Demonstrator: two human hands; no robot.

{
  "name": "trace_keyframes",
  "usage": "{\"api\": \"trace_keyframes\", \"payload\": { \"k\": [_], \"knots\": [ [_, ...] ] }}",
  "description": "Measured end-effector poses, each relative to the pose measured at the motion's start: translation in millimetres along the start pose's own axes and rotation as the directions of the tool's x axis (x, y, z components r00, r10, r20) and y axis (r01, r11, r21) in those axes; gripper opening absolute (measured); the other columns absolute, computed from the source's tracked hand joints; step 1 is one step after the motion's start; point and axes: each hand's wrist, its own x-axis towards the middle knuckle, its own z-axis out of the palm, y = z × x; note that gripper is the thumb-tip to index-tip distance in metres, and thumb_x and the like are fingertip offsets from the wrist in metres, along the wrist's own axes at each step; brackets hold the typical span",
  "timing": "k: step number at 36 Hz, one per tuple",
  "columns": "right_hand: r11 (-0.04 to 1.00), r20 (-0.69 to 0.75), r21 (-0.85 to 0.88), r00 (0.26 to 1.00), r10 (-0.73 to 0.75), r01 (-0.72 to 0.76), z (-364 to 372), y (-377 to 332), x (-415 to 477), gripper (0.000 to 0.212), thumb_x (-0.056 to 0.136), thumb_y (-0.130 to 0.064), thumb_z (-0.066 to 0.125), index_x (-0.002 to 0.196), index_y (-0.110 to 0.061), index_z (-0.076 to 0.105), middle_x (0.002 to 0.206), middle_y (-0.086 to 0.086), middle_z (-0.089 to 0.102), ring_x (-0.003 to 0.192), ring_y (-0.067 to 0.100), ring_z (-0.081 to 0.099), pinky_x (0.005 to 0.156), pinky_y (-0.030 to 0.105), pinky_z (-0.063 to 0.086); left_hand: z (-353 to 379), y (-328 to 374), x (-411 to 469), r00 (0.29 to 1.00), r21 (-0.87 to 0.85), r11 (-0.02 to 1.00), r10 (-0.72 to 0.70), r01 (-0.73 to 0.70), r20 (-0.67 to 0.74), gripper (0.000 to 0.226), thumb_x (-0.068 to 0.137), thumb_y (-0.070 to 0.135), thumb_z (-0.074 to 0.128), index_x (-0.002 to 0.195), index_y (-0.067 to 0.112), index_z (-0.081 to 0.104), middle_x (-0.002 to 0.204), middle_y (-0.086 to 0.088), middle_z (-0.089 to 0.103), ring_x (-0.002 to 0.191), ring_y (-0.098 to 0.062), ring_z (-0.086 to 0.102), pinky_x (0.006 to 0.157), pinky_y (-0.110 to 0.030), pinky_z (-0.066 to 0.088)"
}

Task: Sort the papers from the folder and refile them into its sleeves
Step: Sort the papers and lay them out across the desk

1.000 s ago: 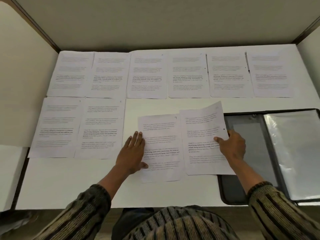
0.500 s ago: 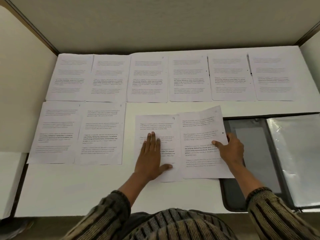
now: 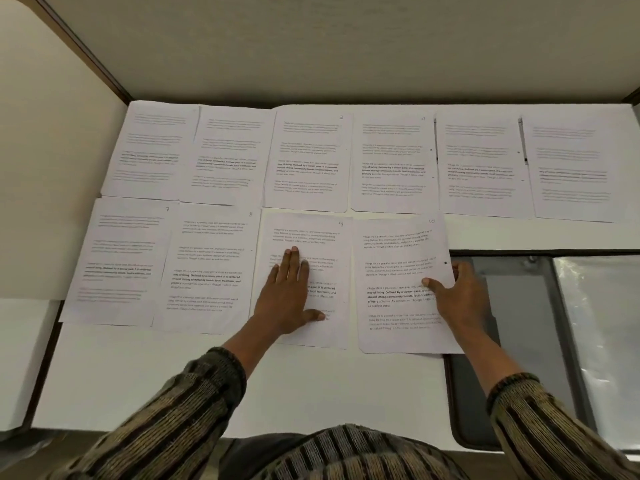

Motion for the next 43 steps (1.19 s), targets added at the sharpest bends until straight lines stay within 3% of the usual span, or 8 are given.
{"api": "trace_keyframes", "payload": {
  "k": [4,10,13,17,21,27,33,43],
  "knots": [
    [0.998,-0.032,0.057,0.999,0.002,0.0,7,-6,0,0.049,0.086,-0.02,0.087,0.121,-0.01,0.055,0.118,0.009,0.071,0.096,0.027,0.068,0.075,0.038,0.056,-1,1,1,1.0,0.01,1.0,0.001,-0.001,-0.006,0.132,0.085,0.082,0.06,0.167,0.004,-0.007,0.171,-0.02,-0.028,0.16,-0.034,-0.023,0.133,-0.051,0.007],
    [0.998,0.001,0.059,1.0,-0.001,0.001,9,-7,-5,0.049,0.087,-0.015,0.085,0.122,-0.007,0.052,0.12,0.014,0.067,0.093,0.023,0.06,0.061,0.024,0.041,-6,0,5,1.0,0.01,1.0,-0.01,0.01,-0.017,0.132,0.084,0.081,0.063,0.167,0.005,-0.004,0.172,-0.018,-0.026,0.161,-0.032,-0.021,0.133,-0.049,0.008],
    [0.997,-0.011,0.053,0.999,-0.053,0.053,11,-9,-8,0.065,0.085,-0.009,0.086,0.138,-0.005,0.049,0.13,0.014,0.062,0.111,0.025,0.058,0.084,0.031,0.046,-9,-1,7,1.0,0.009,1.0,-0.013,0.013,-0.027,0.129,0.085,0.08,0.064,0.167,0.005,-0.002,0.173,-0.017,-0.024,0.162,-0.032,-0.019,0.133,-0.048,0.009],
    [0.984,-0.051,-0.123,0.99,-0.134,0.127,17,-5,-11,0.085,0.082,-0.012,0.089,0.151,-0.005,0.041,0.132,0.018,0.049,0.119,0.03,0.048,0.096,0.036,0.043,-11,-4,7,0.999,-0.006,1.0,-0.013,0.013,-0.038,0.122,0.088,0.076,0.064,0.168,0.008,0.003,0.174,-0.014,-0.022,0.163,-0.029,-0.015,0.133,-0.047,0.012],
    [0.853,-0.103,-0.458,0.939,-0.329,0.25,26,5,-12,0.096,0.076,-0.032,0.092,0.15,0.002,0.04,0.15,0.029,0.035,0.135,0.045,0.038,0.114,0.054,0.032,-12,-3,5,0.999,-0.002,1.0,-0.014,0.014,-0.045,0.119,0.09,0.075,0.062,0.168,0.009,0.003,0.174,-0.013,-0.022,0.163,-0.028,-0.016,0.132,-0.046,0.013],
    [0.687,0.217,-0.539,0.868,-0.446,0.488,34,14,-17,0.097,0.092,-0.064,0.064,0.166,-0.015,0.023,0.175,0.015,-0.002,0.161,0.034,-0.001,0.127,0.055,0.016,-16,0,4,0.999,-0.01,1.0,-0.027,0.026,-0.033,0.118,0.09,0.072,0.065,0.168,0.009,0.002,0.174,-0.014,-0.022,0.163,-0.028,-0.016,0.132,-0.047,0.012],
    [0.649,0.303,-0.582,0.872,-0.386,0.49,48,25,-24,0.093,0.096,-0.076,0.029,0.167,-0.017,0.019,0.175,0.015,-0.005,0.162,0.032,-0.007,0.131,0.051,0.011,-18,0,3,0.999,-0.024,0.999,-0.031,0.03,-0.034,0.117,0.09,0.071,0.066,0.168,0.009,0.004,0.175,-0.013,-0.021,0.163,-0.028,-0.015,0.132,-0.048,0.014],
    [0.669,0.316,-0.555,0.87,-0.38,0.494,47,18,-26,0.091,0.098,-0.067,0.051,0.164,-0.011,0.026,0.174,0.017,0.003,0.162,0.033,0.001,0.13,0.049,0.013,-19,1,4,0.999,-0.026,0.999,-0.027,0.027,-0.036,0.118,0.09,0.069,0.068,0.168,0.007,0.006,0.175,-0.015,-0.02,0.163,-0.03,-0.014,0.132,-0.049,0.016]
  ]
}}
